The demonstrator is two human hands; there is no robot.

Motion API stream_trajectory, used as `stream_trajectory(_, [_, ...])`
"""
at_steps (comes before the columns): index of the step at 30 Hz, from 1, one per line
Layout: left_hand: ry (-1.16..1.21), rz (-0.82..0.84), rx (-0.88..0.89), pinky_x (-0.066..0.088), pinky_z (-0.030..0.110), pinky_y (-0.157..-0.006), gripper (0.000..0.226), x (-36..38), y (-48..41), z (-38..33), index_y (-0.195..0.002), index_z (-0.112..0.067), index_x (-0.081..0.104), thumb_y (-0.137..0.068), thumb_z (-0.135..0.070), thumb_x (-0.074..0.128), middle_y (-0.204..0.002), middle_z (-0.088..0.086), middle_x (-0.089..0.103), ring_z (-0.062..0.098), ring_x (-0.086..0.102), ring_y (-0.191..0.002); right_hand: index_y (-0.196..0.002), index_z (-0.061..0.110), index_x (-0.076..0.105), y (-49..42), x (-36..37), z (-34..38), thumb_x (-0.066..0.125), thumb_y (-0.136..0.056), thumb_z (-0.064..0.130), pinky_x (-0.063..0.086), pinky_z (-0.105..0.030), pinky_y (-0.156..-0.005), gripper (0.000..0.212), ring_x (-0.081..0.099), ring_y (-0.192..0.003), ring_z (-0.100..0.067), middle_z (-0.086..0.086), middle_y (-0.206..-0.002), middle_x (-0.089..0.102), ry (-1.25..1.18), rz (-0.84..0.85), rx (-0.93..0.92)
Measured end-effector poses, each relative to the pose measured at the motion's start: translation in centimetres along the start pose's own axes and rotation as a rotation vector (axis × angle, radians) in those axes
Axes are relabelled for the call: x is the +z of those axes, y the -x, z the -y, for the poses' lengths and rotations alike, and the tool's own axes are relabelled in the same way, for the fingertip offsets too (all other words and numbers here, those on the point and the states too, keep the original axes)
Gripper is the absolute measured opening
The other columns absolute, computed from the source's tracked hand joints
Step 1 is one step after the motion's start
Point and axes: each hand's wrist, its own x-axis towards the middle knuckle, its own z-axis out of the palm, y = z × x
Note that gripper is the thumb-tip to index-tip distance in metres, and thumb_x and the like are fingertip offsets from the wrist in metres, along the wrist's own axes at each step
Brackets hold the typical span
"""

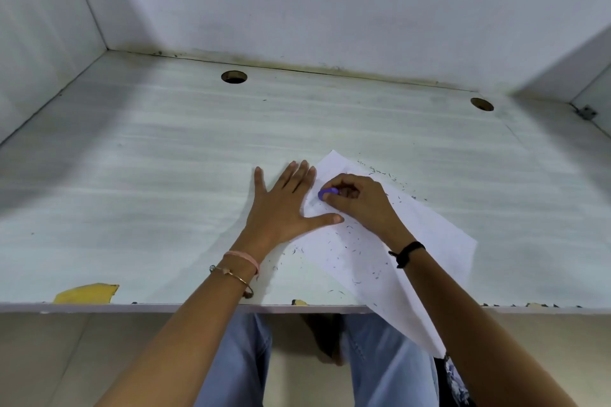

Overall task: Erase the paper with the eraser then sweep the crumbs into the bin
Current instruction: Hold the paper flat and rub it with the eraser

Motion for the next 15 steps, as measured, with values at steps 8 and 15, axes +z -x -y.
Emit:
stream_trajectory(8, [-0.017,-0.016,-0.002,-0.014,0.063,-0.113,0.107,0.0,0.1,-0.1,-0.155,-0.036,-0.001,-0.068,-0.095,0.017,-0.164,-0.01,-0.007,0.007,-0.013,-0.149,-0.084,0.008,0.074,-2.4,-1.2,0.2,0.07,-0.078,0.006,0.035,-0.004,-0.058,0.007,0.05,-0.062,0.012,0.014,-0.069,0.059,0.303,-0.17,-0.016])
stream_trajectory(15, [-0.015,-0.016,0.002,-0.014,0.064,-0.112,0.106,0.3,-0.1,0.0,-0.155,-0.036,-0.001,-0.069,-0.095,0.016,-0.164,-0.01,-0.008,0.008,-0.013,-0.149,-0.081,0.007,0.075,-2.2,-0.9,0.8,0.072,-0.078,0.009,0.036,-0.004,-0.055,0.005,0.052,-0.058,0.009,0.01,-0.065,0.06,0.336,-0.122,-0.032])
